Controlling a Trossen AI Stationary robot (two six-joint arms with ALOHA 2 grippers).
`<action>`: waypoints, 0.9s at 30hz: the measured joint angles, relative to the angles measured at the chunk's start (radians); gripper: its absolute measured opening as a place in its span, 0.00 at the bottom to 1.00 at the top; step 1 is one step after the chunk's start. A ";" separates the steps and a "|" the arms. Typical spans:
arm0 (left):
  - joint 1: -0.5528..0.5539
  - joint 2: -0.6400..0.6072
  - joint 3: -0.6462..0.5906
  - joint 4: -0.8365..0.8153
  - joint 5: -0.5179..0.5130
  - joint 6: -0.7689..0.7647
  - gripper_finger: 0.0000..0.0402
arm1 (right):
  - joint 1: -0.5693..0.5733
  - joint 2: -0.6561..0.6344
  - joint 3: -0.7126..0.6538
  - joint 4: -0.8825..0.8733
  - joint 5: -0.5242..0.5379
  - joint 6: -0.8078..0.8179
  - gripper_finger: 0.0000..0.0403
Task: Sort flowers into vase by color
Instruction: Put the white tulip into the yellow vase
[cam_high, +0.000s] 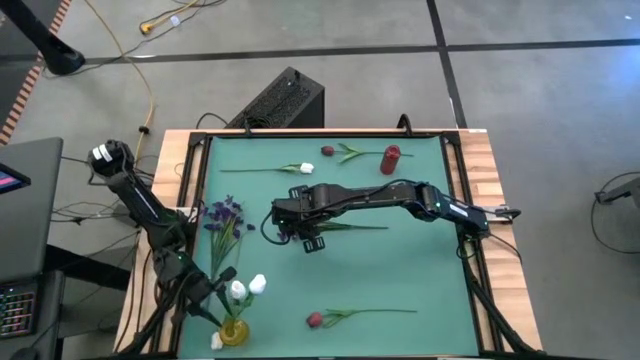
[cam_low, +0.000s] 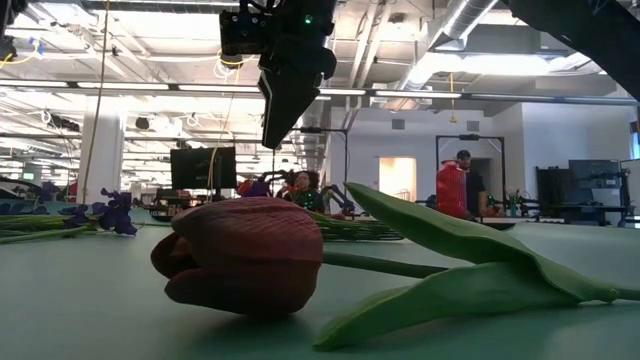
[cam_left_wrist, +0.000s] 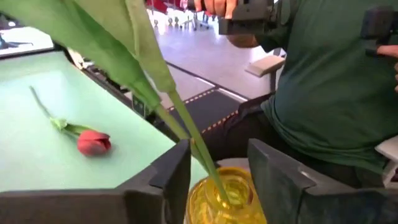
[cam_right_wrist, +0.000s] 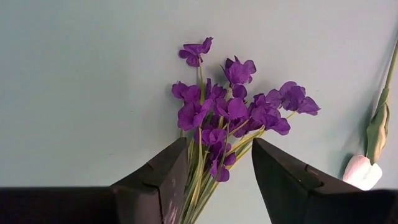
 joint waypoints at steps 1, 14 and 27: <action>0.000 -0.020 0.007 -0.042 -0.001 -0.006 0.39 | 0.000 0.000 0.000 0.000 0.000 0.000 0.51; 0.001 -0.165 0.242 -0.954 -0.224 -0.220 0.43 | 0.000 0.000 0.000 -0.001 0.000 0.000 0.51; 0.035 -0.149 0.257 -1.159 -0.138 -0.167 0.43 | 0.001 0.000 0.000 -0.001 0.000 0.000 0.51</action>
